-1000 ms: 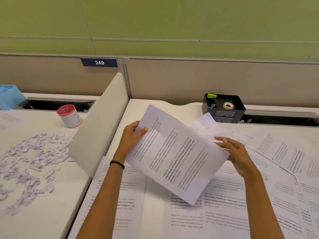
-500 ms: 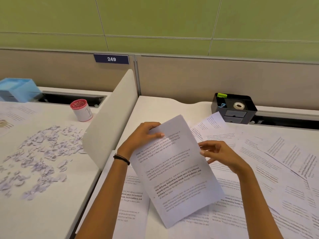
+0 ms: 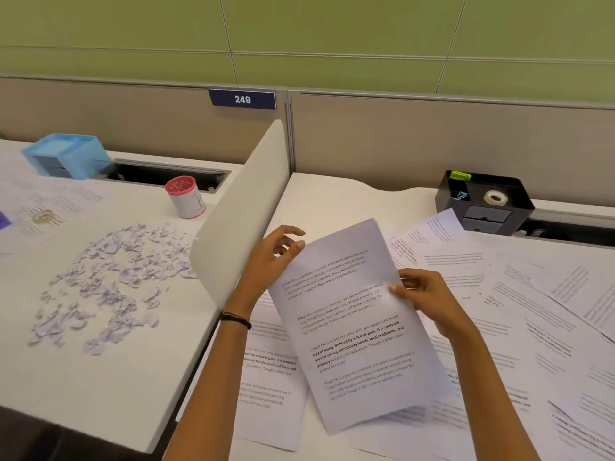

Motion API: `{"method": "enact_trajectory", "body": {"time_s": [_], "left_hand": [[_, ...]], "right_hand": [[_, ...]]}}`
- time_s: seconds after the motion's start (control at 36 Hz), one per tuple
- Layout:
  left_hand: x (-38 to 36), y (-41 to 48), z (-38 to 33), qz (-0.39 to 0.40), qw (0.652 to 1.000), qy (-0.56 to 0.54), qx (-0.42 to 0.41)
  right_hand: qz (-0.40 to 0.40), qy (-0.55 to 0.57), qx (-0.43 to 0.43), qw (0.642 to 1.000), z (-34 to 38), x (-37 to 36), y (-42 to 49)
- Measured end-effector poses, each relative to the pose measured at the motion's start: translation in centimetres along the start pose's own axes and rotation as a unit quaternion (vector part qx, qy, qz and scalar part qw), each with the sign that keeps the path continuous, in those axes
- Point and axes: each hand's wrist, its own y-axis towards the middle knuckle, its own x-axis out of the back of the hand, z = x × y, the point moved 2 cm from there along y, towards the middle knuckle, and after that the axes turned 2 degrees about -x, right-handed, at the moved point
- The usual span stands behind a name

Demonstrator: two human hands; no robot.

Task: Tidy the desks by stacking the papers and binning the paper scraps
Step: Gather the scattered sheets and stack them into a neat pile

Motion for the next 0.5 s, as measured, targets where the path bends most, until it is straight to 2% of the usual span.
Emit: {"method": "enact_trajectory", "body": {"time_s": [0.19,0.36,0.5], "left_hand": [[0.2,-4.1,4.2,-0.019,0.994,-0.042,0.102],[0.7,-7.0,6.5,-0.018,0.966,-0.118,0.229],[1.9,-8.5,8.1,-0.039,0.945,-0.094,0.311]], "right_hand": [[-0.074,0.109,-0.087,0.987,-3.5,-1.5,0.7],[-0.112,0.175,-0.143,0.968,-6.2,-4.4,0.9],[-0.125,0.209,-0.188,0.951,-8.1,-8.1,0.5]]}}
